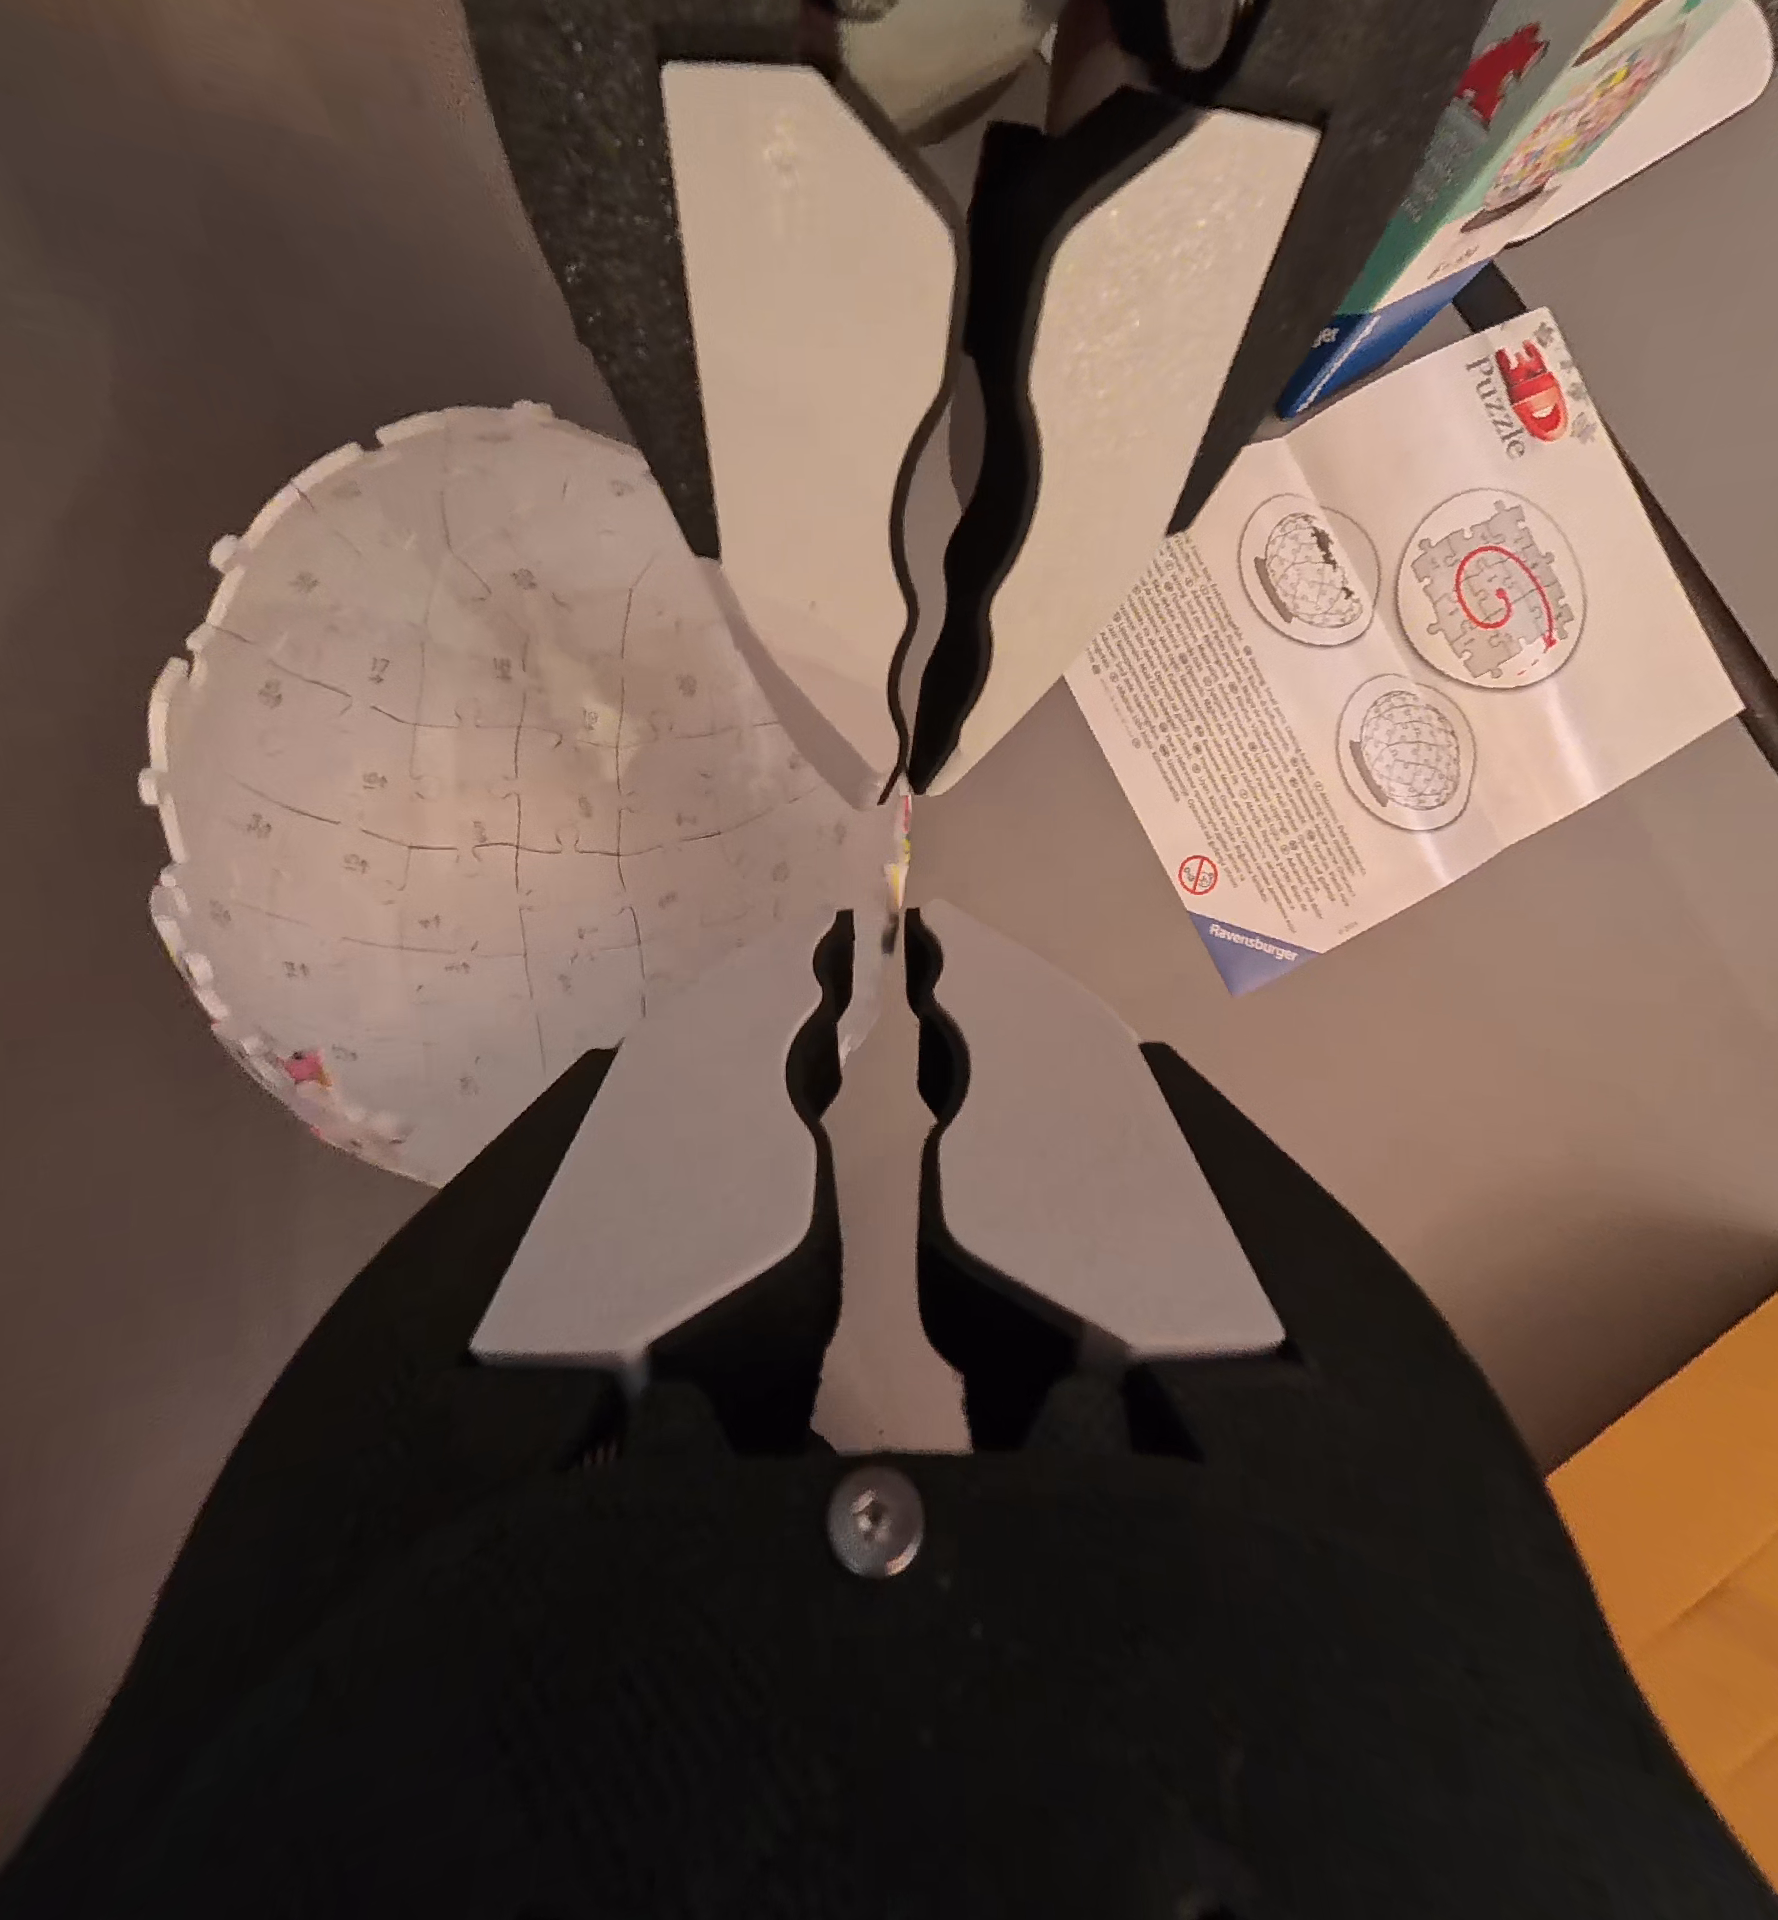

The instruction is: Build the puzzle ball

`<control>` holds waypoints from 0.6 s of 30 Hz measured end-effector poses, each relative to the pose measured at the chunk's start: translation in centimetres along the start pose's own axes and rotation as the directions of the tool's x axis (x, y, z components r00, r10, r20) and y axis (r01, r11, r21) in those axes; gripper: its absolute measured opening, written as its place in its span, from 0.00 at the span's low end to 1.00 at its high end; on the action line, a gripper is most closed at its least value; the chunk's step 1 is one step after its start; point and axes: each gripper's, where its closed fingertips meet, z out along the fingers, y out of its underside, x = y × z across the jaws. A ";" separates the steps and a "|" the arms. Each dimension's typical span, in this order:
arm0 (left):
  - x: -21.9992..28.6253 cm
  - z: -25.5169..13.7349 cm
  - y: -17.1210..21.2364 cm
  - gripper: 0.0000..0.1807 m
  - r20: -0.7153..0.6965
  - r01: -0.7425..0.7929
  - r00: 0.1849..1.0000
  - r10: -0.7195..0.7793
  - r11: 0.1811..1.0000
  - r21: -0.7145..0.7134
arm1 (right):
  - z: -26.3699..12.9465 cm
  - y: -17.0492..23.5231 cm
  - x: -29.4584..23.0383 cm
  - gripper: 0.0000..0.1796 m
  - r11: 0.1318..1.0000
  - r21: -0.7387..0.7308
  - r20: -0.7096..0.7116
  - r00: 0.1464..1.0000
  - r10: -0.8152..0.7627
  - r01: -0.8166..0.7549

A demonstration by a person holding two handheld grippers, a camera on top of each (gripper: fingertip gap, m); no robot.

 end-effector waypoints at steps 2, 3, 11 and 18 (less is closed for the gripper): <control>0.0 0.0 0.0 0.03 -0.003 0.002 1.000 -0.002 1.000 0.001 | 0.2 0.3 0.1 0.06 1.000 -0.017 -0.012 1.000 -0.005 0.005; 0.0 0.0 0.0 0.03 -0.002 0.003 1.000 -0.003 1.000 0.001 | 0.3 0.4 0.2 0.06 1.000 -0.025 -0.016 1.000 -0.006 0.005; 0.1 0.1 -0.1 0.03 -0.008 0.005 1.000 -0.004 1.000 0.007 | 0.8 0.6 0.2 0.03 0.998 -0.050 -0.034 0.999 -0.026 0.024; 0.1 0.1 -0.2 0.03 -0.008 0.001 1.000 -0.001 1.000 0.006 | 1.1 0.6 0.1 0.03 0.998 -0.061 -0.049 0.998 -0.038 0.035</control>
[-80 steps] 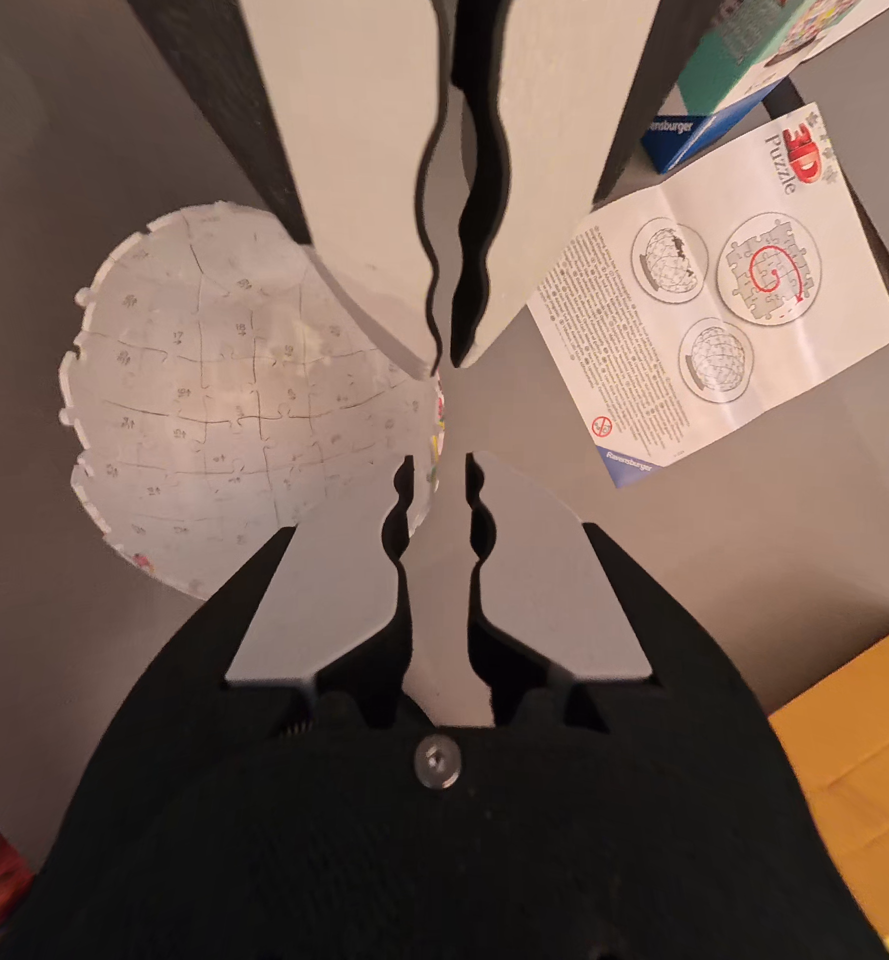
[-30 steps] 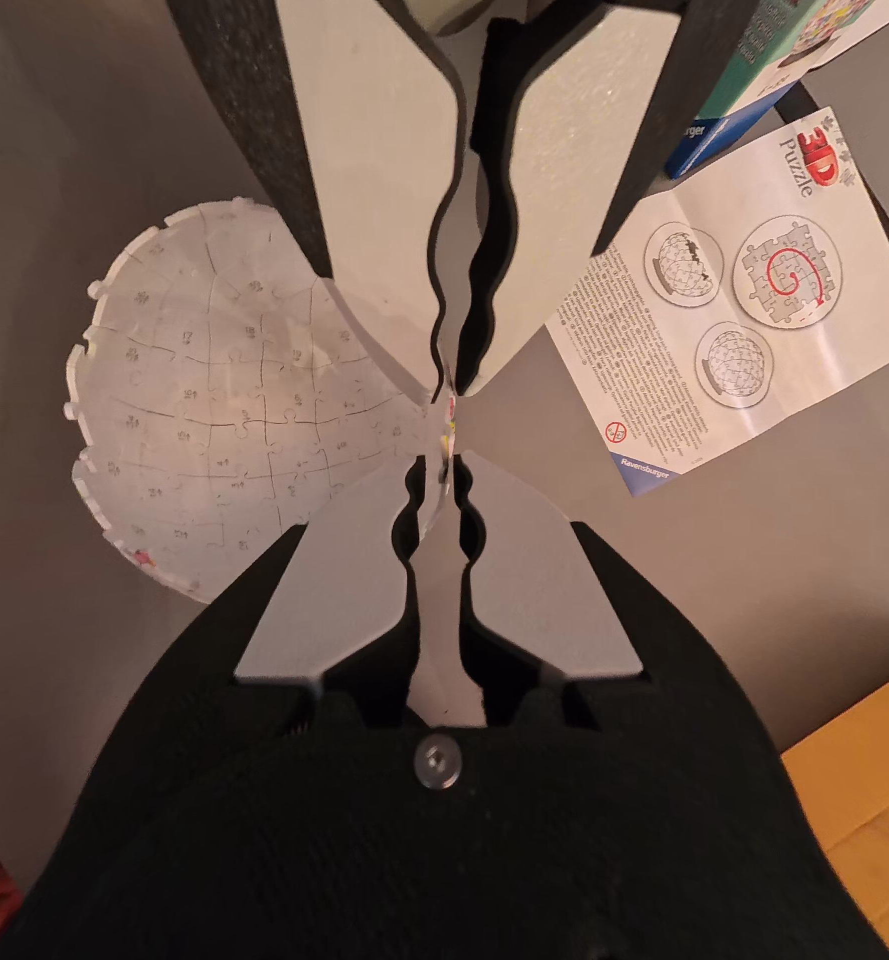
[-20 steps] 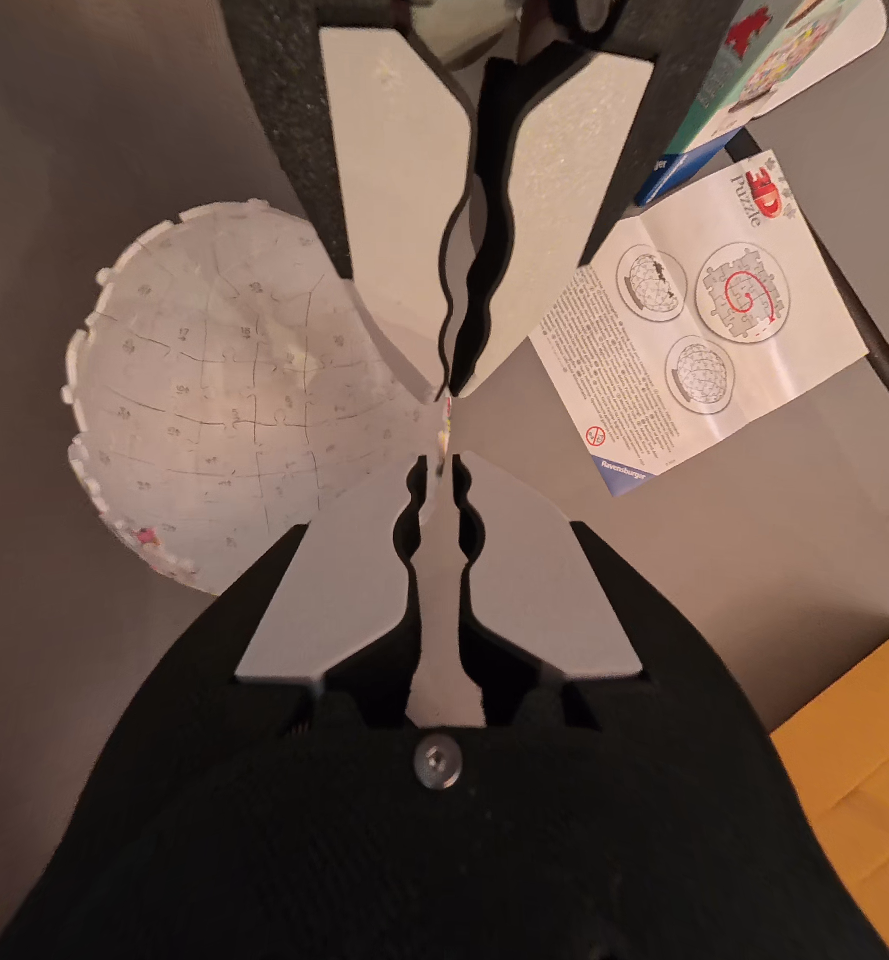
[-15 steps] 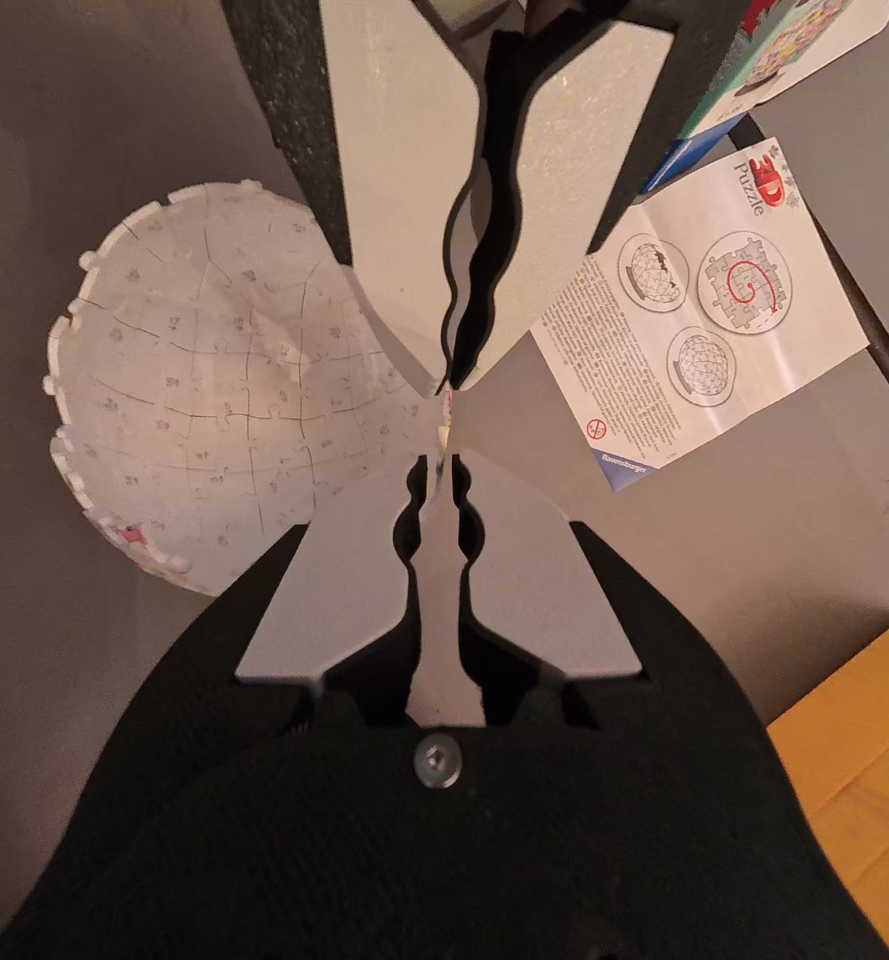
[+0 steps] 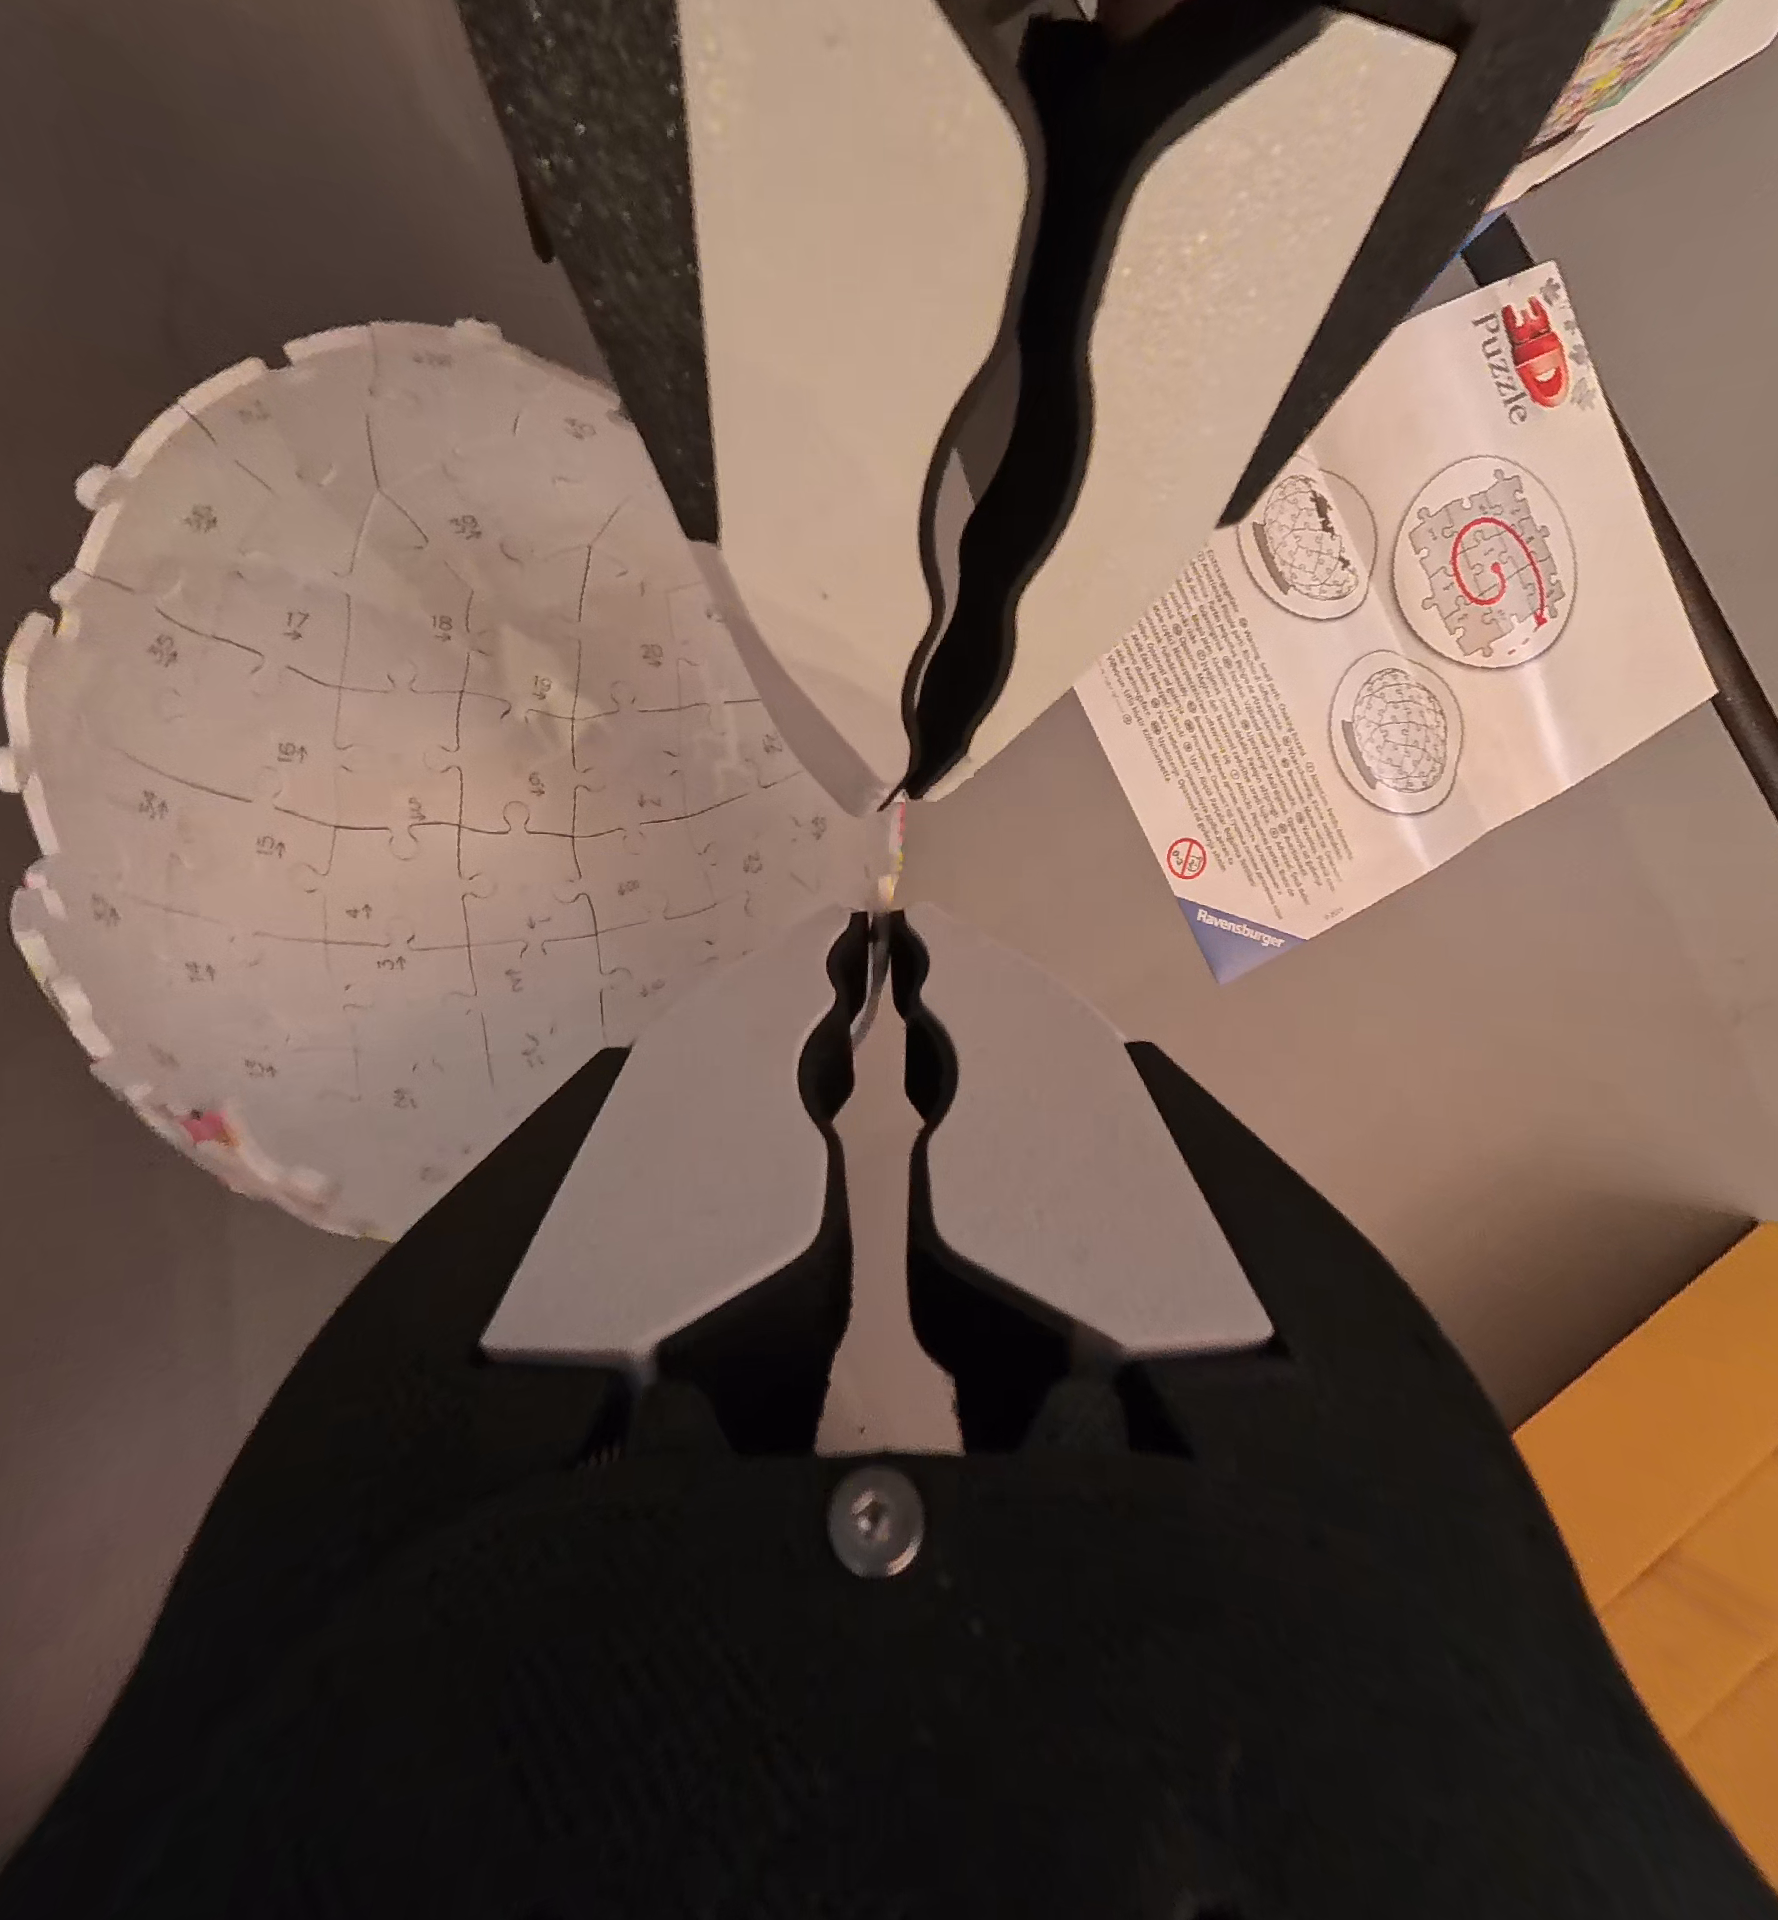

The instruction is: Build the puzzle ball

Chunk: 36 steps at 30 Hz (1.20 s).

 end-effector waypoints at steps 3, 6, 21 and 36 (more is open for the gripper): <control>0.1 0.0 -0.1 0.03 -0.004 -0.001 1.000 0.001 1.000 0.003 | 0.2 0.1 0.0 0.04 1.000 -0.011 0.002 1.000 -0.001 0.001; 0.0 0.0 -0.1 0.03 0.000 -0.003 1.000 0.003 1.000 0.000 | 0.4 0.0 0.1 0.05 1.000 -0.012 0.004 1.000 -0.003 0.003; 0.4 0.1 -0.3 0.02 -0.011 -0.006 1.000 0.006 1.000 0.017 | 0.3 0.2 -0.3 0.02 0.997 -0.073 0.063 0.997 0.042 -0.037; 0.2 -0.1 -0.5 0.10 0.001 0.018 1.000 -0.018 1.000 0.014 | 0.0 -0.2 -0.2 0.09 0.999 -0.028 0.063 0.998 0.029 -0.028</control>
